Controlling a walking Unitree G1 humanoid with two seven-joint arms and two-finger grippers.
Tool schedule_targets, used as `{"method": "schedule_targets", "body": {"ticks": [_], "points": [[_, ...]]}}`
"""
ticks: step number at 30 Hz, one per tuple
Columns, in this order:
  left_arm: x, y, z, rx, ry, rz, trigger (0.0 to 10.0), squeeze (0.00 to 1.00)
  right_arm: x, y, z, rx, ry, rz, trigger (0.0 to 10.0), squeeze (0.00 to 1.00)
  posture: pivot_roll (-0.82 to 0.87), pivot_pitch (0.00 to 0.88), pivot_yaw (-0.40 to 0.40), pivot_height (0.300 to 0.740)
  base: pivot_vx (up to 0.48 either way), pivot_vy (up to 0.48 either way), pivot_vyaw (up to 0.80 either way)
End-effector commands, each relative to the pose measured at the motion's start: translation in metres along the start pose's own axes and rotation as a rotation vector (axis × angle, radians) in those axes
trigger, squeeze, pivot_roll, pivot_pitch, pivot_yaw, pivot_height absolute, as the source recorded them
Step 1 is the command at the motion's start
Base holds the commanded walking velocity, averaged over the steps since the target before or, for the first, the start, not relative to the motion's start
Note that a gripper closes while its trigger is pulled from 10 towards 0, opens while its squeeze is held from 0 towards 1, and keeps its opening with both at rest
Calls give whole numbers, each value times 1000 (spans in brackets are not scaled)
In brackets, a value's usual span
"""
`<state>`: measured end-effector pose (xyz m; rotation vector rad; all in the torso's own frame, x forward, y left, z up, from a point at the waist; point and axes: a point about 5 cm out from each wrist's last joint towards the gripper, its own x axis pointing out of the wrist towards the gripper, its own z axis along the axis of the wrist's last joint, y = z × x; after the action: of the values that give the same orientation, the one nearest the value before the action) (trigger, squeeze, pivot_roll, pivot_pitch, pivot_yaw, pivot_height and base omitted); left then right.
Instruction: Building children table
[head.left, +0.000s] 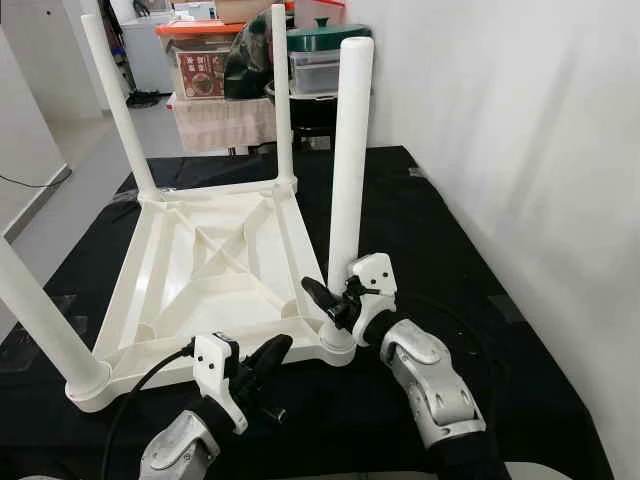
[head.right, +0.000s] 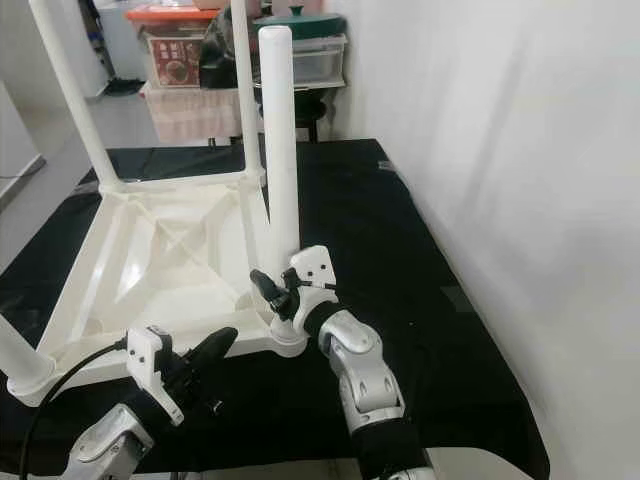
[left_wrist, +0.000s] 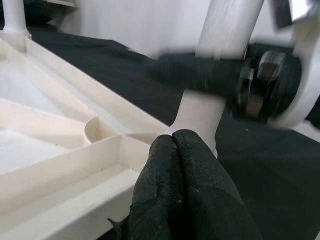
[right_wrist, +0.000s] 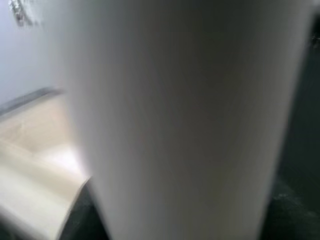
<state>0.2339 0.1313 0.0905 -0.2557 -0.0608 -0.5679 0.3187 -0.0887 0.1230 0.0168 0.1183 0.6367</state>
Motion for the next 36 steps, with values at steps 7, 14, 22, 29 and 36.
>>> {"method": "schedule_targets", "body": {"ticks": [7,14,22,29,36], "points": [[1,0,-2,3,6,0,10000,0,0,-23,23,-20,-29,251,10000,0,13,0,10,740,0,0,0],[2,-6,-4,-33,30,-61,10000,0,-1,-41,34,-130,55,493,10000,0,24,0,2,740,0,0,0],[2,-9,-5,-25,37,-66,10000,0,7,-48,40,-94,72,548,0,0,25,0,-5,740,0,0,0],[2,-9,-5,-22,37,-63,10000,0,2,-55,31,-88,72,533,0,0,19,0,7,740,0,0,0],[0,-9,-4,-28,36,-61,10000,0,-5,-63,13,-97,76,314,0,0,8,0,9,740,0,0,0]]}}
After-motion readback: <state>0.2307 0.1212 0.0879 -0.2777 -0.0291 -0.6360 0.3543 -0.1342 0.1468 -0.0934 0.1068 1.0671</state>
